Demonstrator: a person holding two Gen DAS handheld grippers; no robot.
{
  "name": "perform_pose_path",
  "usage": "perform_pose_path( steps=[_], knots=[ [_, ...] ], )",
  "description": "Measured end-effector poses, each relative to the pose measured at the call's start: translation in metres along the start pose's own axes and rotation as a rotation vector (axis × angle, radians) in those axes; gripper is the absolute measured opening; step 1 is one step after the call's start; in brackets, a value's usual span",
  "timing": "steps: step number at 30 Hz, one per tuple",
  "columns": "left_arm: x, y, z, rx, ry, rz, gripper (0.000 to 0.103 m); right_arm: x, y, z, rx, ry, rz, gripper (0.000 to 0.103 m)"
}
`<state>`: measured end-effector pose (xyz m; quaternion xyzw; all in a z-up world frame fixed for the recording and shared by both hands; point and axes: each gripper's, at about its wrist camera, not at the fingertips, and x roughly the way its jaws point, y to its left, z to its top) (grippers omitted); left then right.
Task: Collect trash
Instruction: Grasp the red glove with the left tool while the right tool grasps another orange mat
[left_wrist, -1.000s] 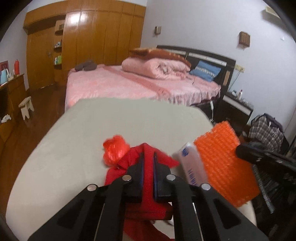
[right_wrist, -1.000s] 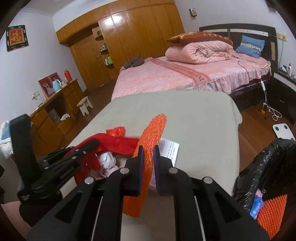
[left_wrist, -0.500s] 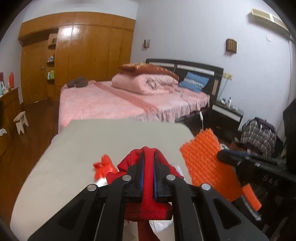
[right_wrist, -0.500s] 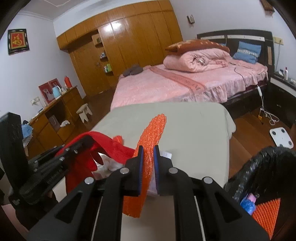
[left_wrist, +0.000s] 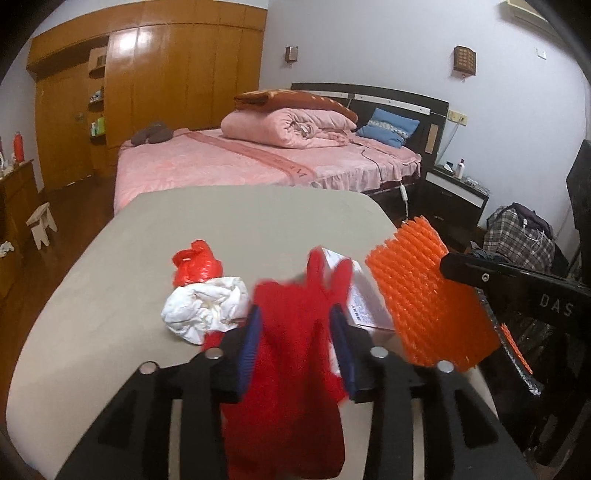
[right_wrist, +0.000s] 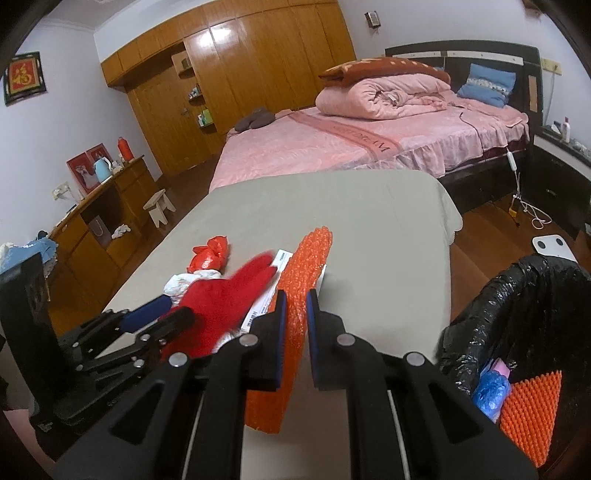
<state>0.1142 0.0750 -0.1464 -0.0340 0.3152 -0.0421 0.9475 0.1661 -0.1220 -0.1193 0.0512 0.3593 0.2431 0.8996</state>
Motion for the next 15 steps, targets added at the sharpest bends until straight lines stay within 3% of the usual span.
perform_pose_path(
  steps=[5, 8, 15],
  knots=[
    [-0.009, 0.005, 0.004, -0.012, -0.028, 0.004, 0.041, 0.001, 0.000, 0.000, -0.002, 0.000, 0.001, 0.010],
    [-0.002, 0.005, 0.006, -0.006, -0.004, -0.012, 0.029, 0.000, 0.000, 0.000, 0.000, 0.000, 0.000, 0.010],
    [0.025, 0.008, 0.005, -0.018, 0.039, 0.020, 0.030, -0.001, -0.002, 0.000, 0.003, -0.004, -0.003, 0.010]
  ],
)
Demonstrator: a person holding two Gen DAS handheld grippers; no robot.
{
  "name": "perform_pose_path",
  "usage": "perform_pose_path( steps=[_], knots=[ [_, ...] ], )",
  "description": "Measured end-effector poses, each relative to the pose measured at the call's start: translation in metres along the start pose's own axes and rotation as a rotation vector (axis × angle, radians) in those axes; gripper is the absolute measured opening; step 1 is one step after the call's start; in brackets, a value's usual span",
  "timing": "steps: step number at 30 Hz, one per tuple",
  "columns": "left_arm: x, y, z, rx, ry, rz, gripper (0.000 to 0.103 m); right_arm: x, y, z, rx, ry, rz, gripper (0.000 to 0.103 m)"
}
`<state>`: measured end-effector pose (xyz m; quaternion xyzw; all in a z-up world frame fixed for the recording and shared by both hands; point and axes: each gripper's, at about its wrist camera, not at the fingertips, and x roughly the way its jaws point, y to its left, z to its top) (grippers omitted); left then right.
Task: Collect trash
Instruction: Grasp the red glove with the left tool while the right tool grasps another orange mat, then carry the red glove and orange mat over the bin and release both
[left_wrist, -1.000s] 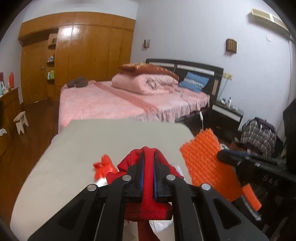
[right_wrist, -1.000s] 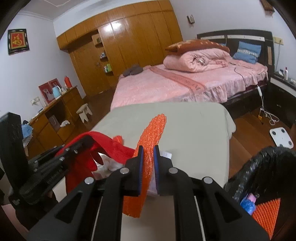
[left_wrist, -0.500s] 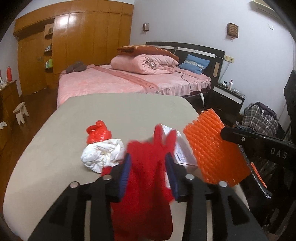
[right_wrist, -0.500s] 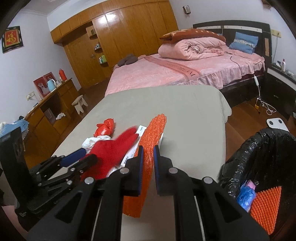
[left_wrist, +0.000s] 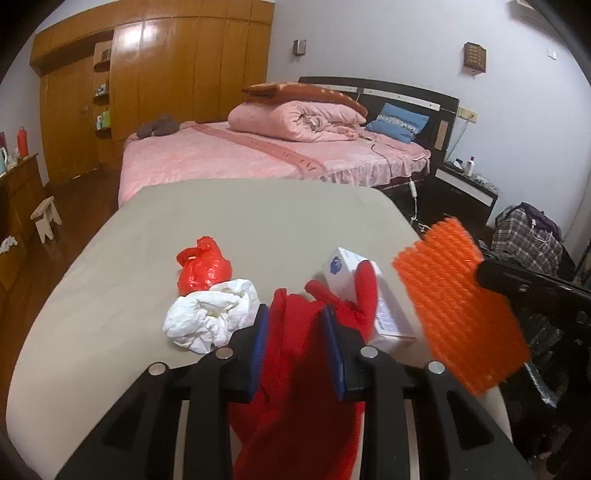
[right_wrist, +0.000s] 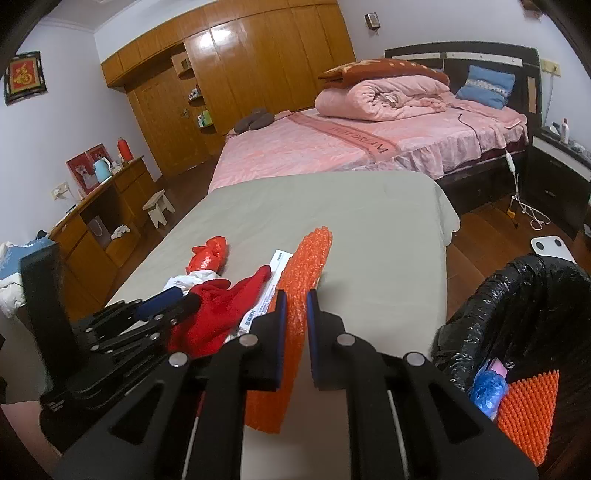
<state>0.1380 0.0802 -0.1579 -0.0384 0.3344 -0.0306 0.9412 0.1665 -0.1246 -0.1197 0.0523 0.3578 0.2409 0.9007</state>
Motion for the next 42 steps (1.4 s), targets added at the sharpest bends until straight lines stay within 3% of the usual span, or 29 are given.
perform_pose_path(
  steps=[2, 5, 8, 17, 31, 42],
  knots=[
    [0.005, 0.000, -0.002, 0.002, 0.012, -0.006, 0.029, 0.000, -0.002, 0.000, 0.003, 0.001, -0.001, 0.010],
    [0.017, -0.001, -0.005, 0.013, 0.051, -0.025, 0.011, 0.001, -0.004, 0.000, 0.007, 0.004, -0.002, 0.010],
    [0.020, -0.002, -0.011, 0.006, 0.061, -0.030, 0.006, 0.000, -0.005, -0.001, 0.008, 0.003, -0.002, 0.010],
    [-0.024, -0.004, 0.013, -0.024, -0.069, -0.065, 0.005, -0.008, -0.009, 0.005, 0.013, -0.028, -0.002, 0.010],
    [-0.063, -0.032, 0.057, -0.007, -0.183, -0.138, 0.005, -0.060, -0.015, 0.032, 0.008, -0.148, -0.010, 0.010],
    [-0.073, -0.100, 0.082, 0.061, -0.237, -0.261, 0.005, -0.117, -0.057, 0.037, 0.046, -0.238, -0.119, 0.010]
  ],
)
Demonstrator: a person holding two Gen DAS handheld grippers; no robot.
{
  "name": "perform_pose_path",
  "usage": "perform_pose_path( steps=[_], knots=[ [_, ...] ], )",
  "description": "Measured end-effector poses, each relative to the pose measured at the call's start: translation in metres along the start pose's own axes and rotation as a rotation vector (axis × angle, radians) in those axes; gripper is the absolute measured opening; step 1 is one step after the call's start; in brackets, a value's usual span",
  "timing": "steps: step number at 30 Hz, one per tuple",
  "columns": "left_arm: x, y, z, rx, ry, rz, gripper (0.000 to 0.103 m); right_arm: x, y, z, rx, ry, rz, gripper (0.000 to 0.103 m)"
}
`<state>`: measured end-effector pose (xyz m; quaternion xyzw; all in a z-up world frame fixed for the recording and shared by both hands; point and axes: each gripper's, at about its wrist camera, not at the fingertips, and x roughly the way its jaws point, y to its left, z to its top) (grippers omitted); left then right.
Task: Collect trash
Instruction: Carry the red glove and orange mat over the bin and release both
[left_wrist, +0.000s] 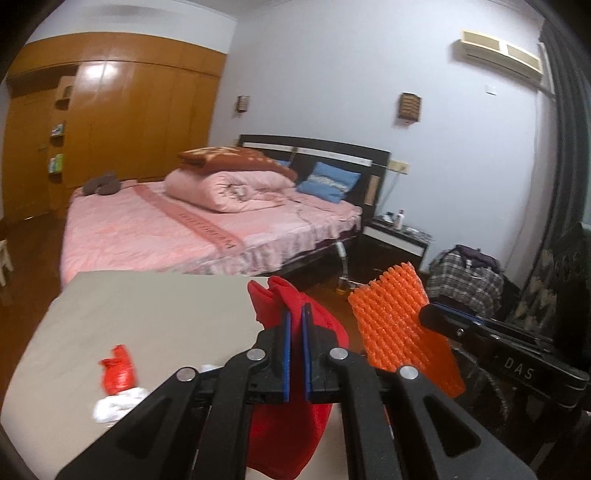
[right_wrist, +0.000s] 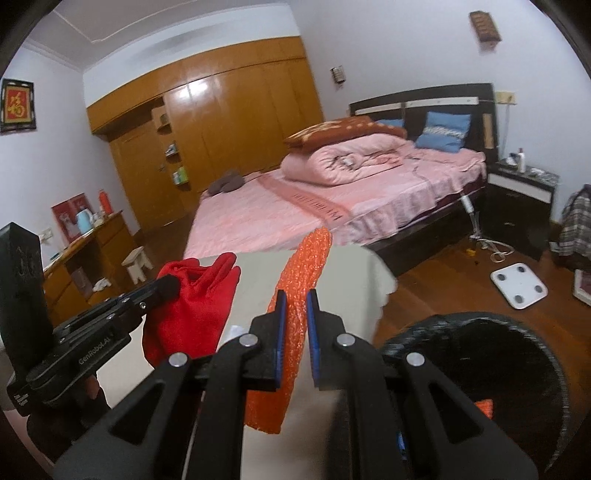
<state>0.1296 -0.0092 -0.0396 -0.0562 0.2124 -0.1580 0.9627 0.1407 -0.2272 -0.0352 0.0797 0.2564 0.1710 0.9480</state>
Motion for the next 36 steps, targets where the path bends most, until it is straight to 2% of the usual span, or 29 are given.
perform_pose_path(
  steps=[8, 16, 18, 19, 20, 21, 23, 25, 29, 36],
  knots=[
    [0.033, -0.073, -0.002, 0.047, 0.027, -0.146, 0.005, -0.040, -0.059, -0.007, 0.038, -0.024, -0.148, 0.010],
    [0.070, -0.124, -0.017, 0.086, 0.099, -0.261, 0.008, -0.055, -0.106, -0.035, 0.072, 0.010, -0.293, 0.014],
    [0.076, -0.131, -0.024, 0.097, 0.125, -0.279, 0.020, -0.056, -0.113, -0.042, 0.078, 0.022, -0.325, 0.020],
    [0.078, -0.133, -0.025, 0.096, 0.129, -0.277, 0.032, -0.057, -0.117, -0.046, 0.089, 0.025, -0.337, 0.032],
    [0.078, -0.131, -0.028, 0.094, 0.130, -0.275, 0.039, -0.057, -0.119, -0.048, 0.099, 0.025, -0.342, 0.046],
    [0.078, -0.129, -0.029, 0.093, 0.132, -0.267, 0.040, -0.058, -0.120, -0.050, 0.107, 0.022, -0.349, 0.052],
    [0.076, -0.124, -0.032, 0.099, 0.134, -0.240, 0.050, -0.060, -0.119, -0.053, 0.112, -0.002, -0.365, 0.077],
    [0.069, -0.112, -0.033, 0.099, 0.125, -0.202, 0.054, -0.060, -0.114, -0.054, 0.113, -0.021, -0.370, 0.087],
    [0.046, -0.082, -0.038, 0.093, 0.096, -0.098, 0.063, -0.050, -0.102, -0.052, 0.136, -0.028, -0.323, 0.094],
    [0.005, -0.006, -0.060, 0.058, 0.089, 0.149, 0.064, -0.012, -0.045, -0.055, 0.083, 0.012, -0.184, 0.094]
  ],
)
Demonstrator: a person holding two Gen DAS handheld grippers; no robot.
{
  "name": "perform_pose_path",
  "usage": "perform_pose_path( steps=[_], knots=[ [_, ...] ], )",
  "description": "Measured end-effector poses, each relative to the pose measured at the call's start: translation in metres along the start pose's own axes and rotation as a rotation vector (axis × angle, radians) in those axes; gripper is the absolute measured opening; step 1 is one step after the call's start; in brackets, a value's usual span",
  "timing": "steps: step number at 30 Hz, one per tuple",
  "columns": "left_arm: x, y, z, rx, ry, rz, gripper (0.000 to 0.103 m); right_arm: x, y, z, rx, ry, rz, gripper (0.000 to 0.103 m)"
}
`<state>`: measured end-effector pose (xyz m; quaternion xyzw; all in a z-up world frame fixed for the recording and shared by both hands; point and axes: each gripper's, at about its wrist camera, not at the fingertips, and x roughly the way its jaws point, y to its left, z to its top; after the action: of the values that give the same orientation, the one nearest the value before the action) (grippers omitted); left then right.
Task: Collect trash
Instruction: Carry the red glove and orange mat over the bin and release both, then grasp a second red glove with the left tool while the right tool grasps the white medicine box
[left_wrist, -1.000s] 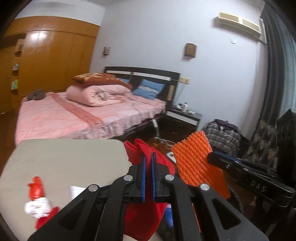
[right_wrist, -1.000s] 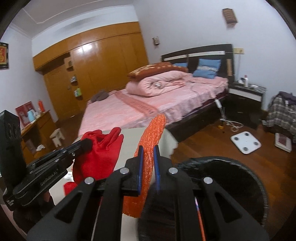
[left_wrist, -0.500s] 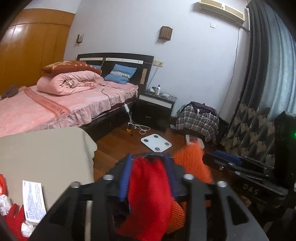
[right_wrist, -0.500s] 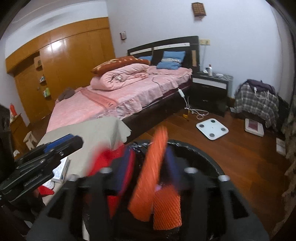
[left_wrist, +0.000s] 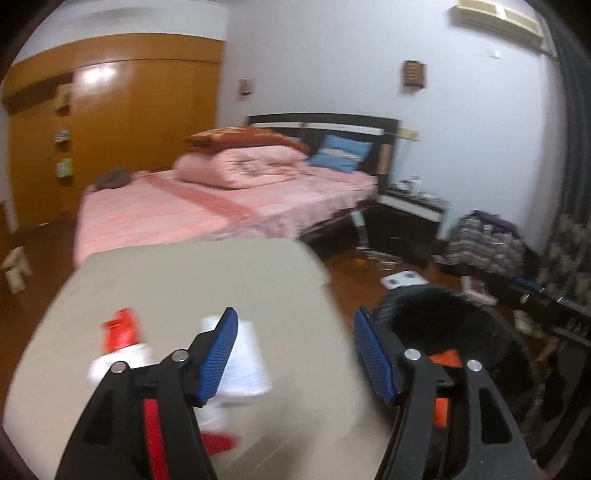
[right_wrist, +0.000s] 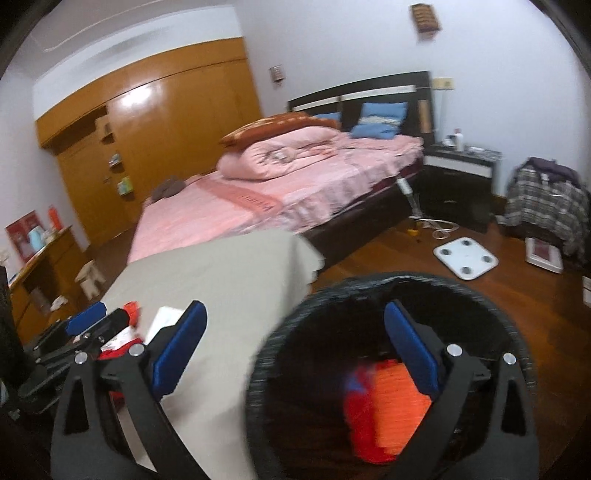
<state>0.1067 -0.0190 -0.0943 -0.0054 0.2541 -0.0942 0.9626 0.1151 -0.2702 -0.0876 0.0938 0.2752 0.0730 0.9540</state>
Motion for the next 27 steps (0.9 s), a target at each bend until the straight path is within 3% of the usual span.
perform_pose_path(
  steps=[4, 12, 27],
  knots=[
    [-0.007, 0.037, -0.024, -0.043, 0.042, 0.108, 0.064, 0.018, 0.042, -0.008, -0.043, 0.028, 0.073, 0.094],
    [-0.012, 0.081, -0.056, -0.113, 0.097, 0.217, 0.064, 0.046, 0.100, -0.028, -0.113, 0.090, 0.149, 0.094],
    [0.021, 0.105, -0.083, -0.179, 0.214, 0.244, 0.061, 0.065, 0.113, -0.041, -0.153, 0.135, 0.159, 0.094]
  ],
)
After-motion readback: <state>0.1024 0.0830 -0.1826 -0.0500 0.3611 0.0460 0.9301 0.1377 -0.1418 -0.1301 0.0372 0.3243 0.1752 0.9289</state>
